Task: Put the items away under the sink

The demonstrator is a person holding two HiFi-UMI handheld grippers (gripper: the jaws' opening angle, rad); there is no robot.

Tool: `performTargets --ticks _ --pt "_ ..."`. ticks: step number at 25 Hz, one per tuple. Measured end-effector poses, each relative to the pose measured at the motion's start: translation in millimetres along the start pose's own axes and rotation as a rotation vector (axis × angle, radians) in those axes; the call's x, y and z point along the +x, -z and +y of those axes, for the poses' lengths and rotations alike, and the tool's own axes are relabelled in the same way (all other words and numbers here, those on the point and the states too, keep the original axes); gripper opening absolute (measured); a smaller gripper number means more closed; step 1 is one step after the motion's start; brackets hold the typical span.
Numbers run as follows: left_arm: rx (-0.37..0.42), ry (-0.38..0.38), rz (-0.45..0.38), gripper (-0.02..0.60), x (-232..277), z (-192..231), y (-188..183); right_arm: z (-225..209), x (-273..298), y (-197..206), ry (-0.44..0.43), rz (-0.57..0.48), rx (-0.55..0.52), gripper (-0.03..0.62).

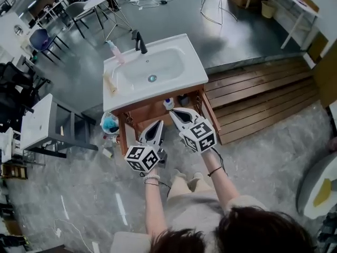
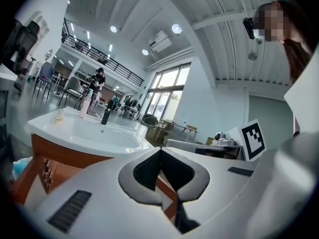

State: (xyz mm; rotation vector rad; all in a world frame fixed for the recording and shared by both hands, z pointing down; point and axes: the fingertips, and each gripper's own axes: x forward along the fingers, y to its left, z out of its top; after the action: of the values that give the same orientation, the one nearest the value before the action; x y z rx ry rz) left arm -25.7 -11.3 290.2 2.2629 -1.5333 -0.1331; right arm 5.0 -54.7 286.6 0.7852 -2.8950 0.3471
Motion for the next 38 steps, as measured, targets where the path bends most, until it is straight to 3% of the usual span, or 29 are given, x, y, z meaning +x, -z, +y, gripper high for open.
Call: performTargets --ticks 7,13,38 --pt "0.072 -0.018 -0.040 0.003 -20 -17 -29 23 -8 -28 -0.060 -0.047 -0.001 0.017" --pt "0.055 -0.031 -0.081 0.002 -31 -7 -45 34 6 -39 -0.104 -0.055 -0.003 0.017" --pt "0.006 -0.066 -0.073 0.002 -14 132 -73 16 135 -61 -0.110 -0.073 0.067 0.017"
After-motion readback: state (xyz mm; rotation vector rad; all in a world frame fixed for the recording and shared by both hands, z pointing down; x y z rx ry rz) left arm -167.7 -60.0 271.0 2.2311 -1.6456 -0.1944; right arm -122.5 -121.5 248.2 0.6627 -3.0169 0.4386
